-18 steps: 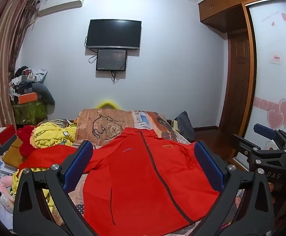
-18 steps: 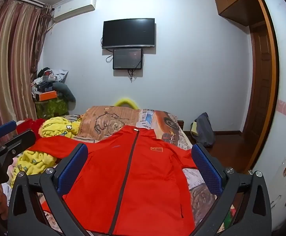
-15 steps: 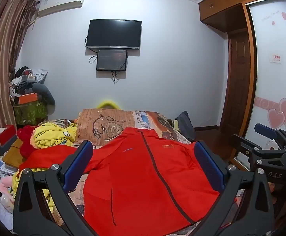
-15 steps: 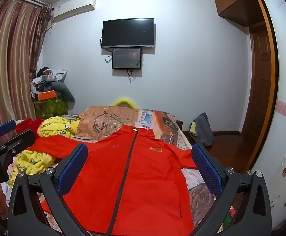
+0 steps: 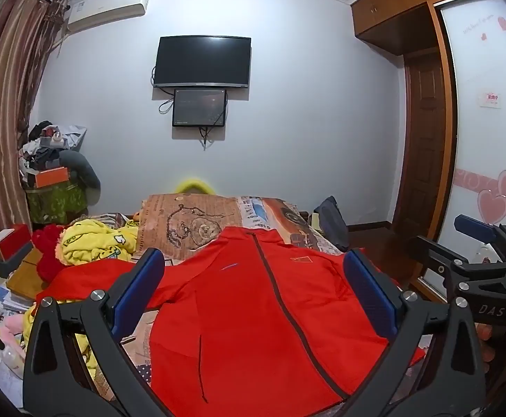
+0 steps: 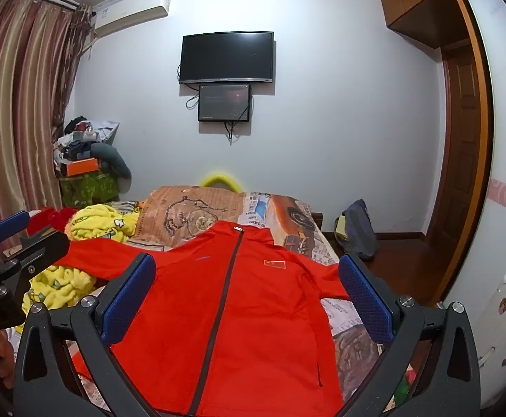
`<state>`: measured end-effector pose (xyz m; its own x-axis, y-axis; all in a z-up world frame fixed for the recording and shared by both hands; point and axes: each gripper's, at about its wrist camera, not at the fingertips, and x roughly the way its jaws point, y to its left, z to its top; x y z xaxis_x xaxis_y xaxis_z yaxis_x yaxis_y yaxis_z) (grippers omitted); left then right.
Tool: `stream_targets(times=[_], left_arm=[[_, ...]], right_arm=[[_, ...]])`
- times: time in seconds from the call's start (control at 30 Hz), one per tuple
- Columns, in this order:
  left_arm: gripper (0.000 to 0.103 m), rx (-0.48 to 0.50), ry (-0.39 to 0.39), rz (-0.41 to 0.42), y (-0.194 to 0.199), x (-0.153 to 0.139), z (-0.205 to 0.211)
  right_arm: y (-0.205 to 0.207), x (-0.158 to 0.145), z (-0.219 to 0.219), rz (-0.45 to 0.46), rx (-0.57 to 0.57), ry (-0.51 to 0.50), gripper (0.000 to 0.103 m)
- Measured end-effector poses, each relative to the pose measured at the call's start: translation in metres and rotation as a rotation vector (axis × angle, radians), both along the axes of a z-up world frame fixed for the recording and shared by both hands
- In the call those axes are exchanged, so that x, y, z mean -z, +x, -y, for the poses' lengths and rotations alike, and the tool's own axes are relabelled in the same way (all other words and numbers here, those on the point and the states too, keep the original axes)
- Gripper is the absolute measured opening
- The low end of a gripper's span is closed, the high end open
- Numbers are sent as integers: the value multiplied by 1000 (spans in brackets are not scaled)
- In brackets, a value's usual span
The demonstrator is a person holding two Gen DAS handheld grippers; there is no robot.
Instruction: Fold large clothes
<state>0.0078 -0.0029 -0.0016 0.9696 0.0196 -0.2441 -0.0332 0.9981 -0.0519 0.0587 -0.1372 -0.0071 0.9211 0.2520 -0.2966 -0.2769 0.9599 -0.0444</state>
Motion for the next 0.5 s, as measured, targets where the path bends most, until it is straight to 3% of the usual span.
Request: stream_targets(times=[0.5], left_arm=[[103, -14, 7, 7, 0, 4, 1]], right_arm=[[1, -1, 0, 17, 10, -17, 103]])
